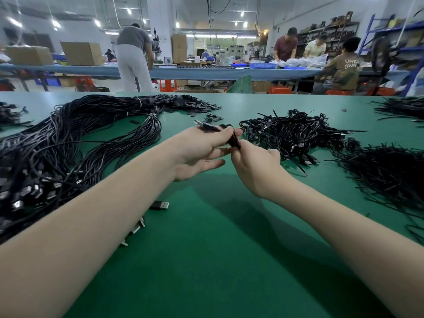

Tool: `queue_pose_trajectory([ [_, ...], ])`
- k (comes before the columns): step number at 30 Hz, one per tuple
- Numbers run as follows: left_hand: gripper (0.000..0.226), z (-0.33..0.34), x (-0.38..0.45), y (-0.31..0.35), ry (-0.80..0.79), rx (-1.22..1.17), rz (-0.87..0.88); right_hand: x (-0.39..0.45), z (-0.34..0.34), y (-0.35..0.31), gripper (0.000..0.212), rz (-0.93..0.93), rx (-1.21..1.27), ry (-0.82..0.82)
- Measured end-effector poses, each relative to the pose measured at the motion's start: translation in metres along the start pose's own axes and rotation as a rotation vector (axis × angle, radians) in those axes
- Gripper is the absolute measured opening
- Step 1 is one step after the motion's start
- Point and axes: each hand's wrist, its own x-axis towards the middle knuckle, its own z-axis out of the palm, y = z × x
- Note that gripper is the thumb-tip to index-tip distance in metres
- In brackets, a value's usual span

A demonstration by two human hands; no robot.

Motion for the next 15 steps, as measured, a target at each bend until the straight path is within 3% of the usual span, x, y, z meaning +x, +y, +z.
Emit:
queue_pose_trajectory([
  [2,0.018,-0.005,-0.004,0.006,0.057,-0.013,-0.054,0.001,0.0,0.001,0.026,0.056,0.035,-0.09],
  [4,0.025,-0.011,-0.005,0.008,0.232,0.142,0.021,0.001,0.0,0.006,0.022,0.078,0.14,-0.153],
  [7,0.051,-0.022,-0.001,0.002,0.457,0.668,0.408,-0.001,0.0,0.01,0.023,0.069,0.233,-0.234],
  [9,0.067,-0.024,0.003,-0.001,0.381,1.093,0.63,-0.003,0.003,0.01,0.025,0.045,0.218,-0.289],
  [11,0.071,-0.02,0.008,-0.008,0.235,1.526,0.673,-0.003,0.003,0.01,0.024,0.007,0.229,-0.307],
  [15,0.032,-0.013,0.009,-0.03,0.116,1.743,0.749,-0.002,-0.004,0.012,0.026,-0.105,0.249,-0.408],
])
